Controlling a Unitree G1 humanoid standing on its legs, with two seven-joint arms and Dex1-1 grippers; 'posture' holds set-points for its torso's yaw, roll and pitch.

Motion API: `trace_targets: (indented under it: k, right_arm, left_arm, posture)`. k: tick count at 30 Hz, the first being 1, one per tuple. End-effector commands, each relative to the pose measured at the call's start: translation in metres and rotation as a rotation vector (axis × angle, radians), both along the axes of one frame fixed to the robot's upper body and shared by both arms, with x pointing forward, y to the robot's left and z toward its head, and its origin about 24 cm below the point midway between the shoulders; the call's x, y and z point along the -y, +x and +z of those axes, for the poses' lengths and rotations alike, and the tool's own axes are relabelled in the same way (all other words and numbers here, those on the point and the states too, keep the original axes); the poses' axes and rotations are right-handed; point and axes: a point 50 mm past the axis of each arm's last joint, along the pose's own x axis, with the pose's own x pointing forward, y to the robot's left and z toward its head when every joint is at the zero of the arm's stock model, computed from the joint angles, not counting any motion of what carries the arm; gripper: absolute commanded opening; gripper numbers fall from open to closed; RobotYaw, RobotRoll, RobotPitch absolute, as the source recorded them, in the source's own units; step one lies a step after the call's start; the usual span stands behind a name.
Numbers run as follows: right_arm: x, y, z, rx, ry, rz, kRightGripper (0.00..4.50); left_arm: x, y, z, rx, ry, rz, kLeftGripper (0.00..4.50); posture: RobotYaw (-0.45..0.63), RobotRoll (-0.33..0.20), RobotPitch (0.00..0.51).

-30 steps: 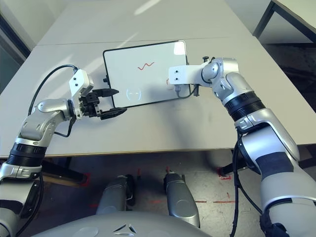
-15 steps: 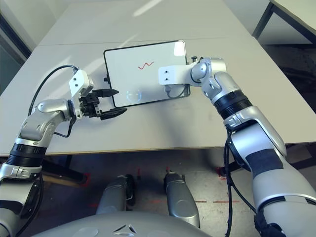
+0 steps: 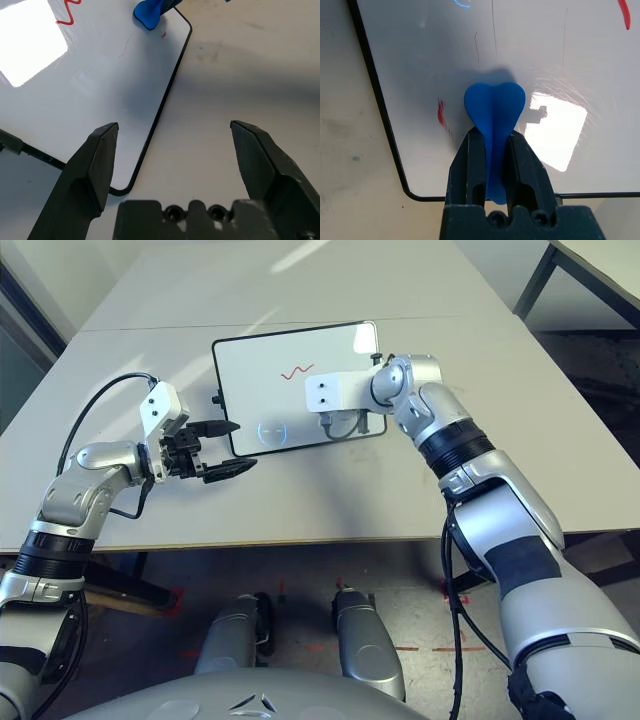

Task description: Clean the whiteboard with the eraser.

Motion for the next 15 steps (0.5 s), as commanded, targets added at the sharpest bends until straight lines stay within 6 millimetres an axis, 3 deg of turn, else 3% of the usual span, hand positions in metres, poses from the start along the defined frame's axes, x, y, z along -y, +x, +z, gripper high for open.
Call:
trace_targets:
  k: [1, 15]
  right_arm:
    - [0.013, 0.0, -0.007, -0.024, -0.05, -0.038, 0.32]
    - [0.047, -0.005, -0.006, -0.044, -0.077, -0.117, 0.32]
  left_arm:
    - [-0.006, 0.001, 0.0, 0.004, 0.013, 0.019, 4.5]
    - [-0.005, 0.002, 0.0, 0.001, 0.013, 0.013, 4.5]
  posture:
    - [-0.14, 0.0, 0.133]
    - [-0.15, 0.0, 0.142]
